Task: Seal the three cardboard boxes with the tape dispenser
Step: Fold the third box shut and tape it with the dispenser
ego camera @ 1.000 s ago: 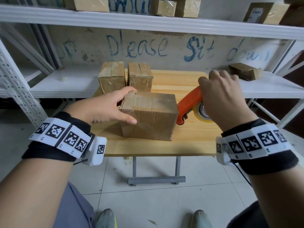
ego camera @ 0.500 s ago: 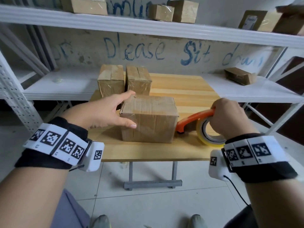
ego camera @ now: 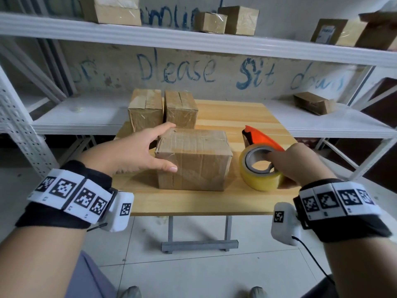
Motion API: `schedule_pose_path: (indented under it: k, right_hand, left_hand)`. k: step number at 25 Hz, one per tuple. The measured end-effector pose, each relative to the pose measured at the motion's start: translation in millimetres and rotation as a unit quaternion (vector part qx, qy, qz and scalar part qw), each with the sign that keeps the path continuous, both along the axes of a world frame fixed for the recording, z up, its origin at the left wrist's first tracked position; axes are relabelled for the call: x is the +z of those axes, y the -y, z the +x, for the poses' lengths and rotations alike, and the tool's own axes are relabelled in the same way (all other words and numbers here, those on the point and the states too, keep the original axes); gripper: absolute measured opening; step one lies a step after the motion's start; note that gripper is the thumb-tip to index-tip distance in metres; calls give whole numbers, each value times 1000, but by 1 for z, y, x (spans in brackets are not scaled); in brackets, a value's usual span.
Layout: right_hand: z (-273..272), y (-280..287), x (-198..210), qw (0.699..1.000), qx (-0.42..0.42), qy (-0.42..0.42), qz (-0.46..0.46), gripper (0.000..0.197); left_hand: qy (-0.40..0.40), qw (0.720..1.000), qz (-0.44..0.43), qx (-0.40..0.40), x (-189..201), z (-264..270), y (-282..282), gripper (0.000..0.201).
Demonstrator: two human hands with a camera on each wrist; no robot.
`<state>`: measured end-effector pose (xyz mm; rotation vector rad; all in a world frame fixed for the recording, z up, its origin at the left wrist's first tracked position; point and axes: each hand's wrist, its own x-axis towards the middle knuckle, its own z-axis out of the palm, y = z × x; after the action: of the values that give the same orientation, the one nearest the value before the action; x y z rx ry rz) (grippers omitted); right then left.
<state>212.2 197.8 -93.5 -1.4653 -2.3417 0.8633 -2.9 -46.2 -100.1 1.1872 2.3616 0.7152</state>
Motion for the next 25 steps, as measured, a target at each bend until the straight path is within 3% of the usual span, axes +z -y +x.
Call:
schedule_pose_path:
  k: [5,8,15,19,25]
  right_hand:
    - [-5,6,-5,1000,14,-17,-21,29]
    - [-7,9,-6,1000,19,-16,-10,29]
    - [-6,9,-8,999,21,-29,-15,30]
    - [-5,12,-9,999,18,-35,-8,26]
    - [-7,15,-2,994,35,-92,55,38]
  left_hand:
    - [-24,999,25,9,5,12,3,110]
    - [-78,997,-10,-3,13,30,2,108]
    - [-124,988,-96,-8,25,39,1,122]
    - [-194,977,-85,1,21,43,-10,120]
    - [-174,983,-62,-10,16,50,-17,109]
